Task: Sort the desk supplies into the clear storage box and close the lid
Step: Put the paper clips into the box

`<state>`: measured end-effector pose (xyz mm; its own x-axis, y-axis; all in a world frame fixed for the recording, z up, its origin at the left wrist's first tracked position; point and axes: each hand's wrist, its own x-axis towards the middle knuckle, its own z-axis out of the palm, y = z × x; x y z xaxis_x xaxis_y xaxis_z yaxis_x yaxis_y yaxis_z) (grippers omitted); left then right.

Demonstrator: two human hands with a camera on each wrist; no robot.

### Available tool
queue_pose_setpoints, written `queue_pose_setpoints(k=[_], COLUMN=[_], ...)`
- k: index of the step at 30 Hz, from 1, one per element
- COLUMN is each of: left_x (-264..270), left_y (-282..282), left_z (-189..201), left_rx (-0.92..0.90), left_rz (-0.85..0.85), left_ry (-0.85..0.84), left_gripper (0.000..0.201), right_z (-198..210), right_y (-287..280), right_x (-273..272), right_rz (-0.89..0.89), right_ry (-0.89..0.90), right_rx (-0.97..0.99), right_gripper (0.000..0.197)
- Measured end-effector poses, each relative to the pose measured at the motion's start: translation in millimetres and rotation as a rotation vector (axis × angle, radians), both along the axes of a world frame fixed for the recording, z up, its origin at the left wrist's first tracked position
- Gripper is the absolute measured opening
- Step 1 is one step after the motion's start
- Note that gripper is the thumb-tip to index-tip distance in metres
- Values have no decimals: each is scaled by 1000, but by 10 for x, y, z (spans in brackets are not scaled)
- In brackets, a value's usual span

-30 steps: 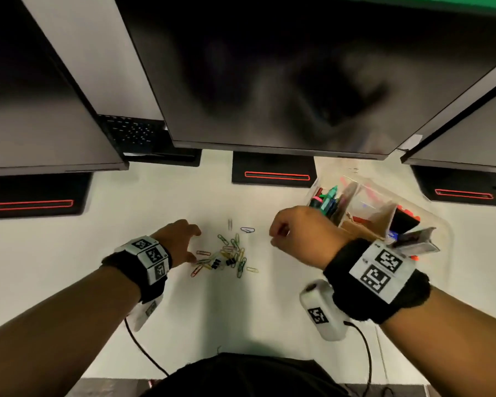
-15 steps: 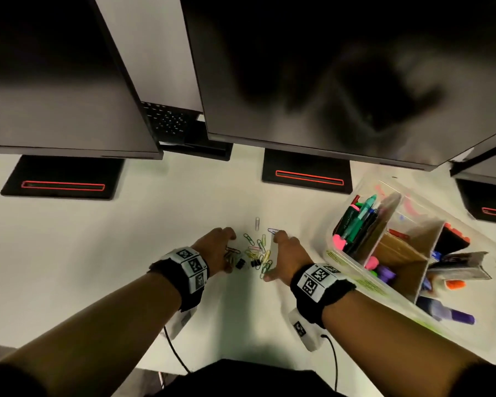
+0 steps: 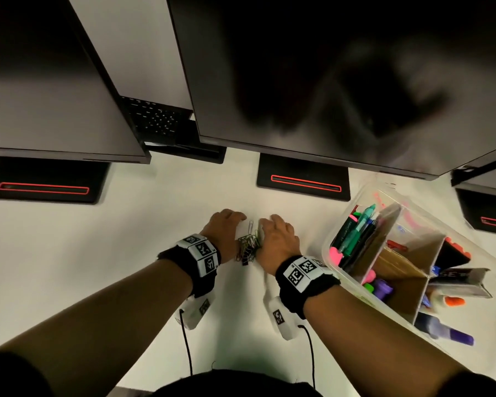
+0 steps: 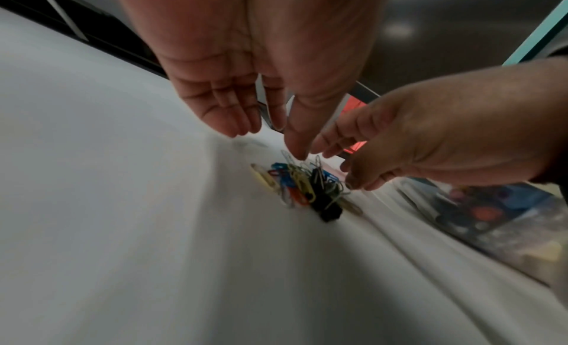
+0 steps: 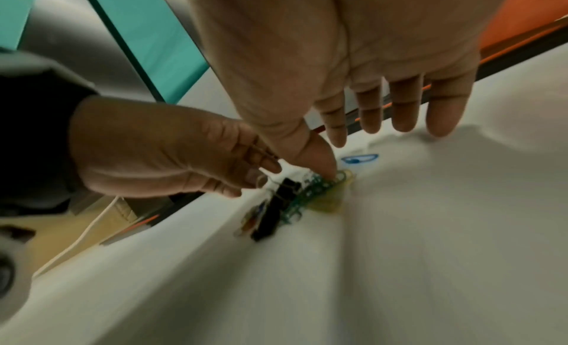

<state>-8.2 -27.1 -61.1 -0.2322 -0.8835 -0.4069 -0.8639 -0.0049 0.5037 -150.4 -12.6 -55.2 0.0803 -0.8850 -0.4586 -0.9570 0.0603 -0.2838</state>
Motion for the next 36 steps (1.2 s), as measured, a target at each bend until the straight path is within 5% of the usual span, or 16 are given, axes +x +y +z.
queue_pose_setpoints(k=[4, 9, 16, 20, 26, 29, 36], left_x=[-60, 57, 97, -58, -168, -172, -223], left_y=[87, 322, 347, 345, 336, 374, 388], left_z=[-49, -83, -41, -100, -116, -132, -73], left_rx=[-13, 4, 21, 25, 9, -28, -8], left_rz=[-295, -396, -147, -86, -66, -82, -10], left_ry=[-207, -189, -144, -112, -16, -1, 17], left_gripper=[66, 61, 99, 89, 39, 23, 20], right_z=[-73, -140, -28, -44, -180, -208, -114], right_y=[73, 183, 175, 126, 196, 218, 249], right_x=[47, -85, -172, -78, 56, 72, 21], right_rz=[183, 283, 79, 77, 33, 5, -38], right_ry=[20, -89, 39, -47, -115, -138, -176], right_rx=[104, 28, 36, 24, -39, -46, -48], right_gripper=[72, 58, 114, 92, 27, 19, 21])
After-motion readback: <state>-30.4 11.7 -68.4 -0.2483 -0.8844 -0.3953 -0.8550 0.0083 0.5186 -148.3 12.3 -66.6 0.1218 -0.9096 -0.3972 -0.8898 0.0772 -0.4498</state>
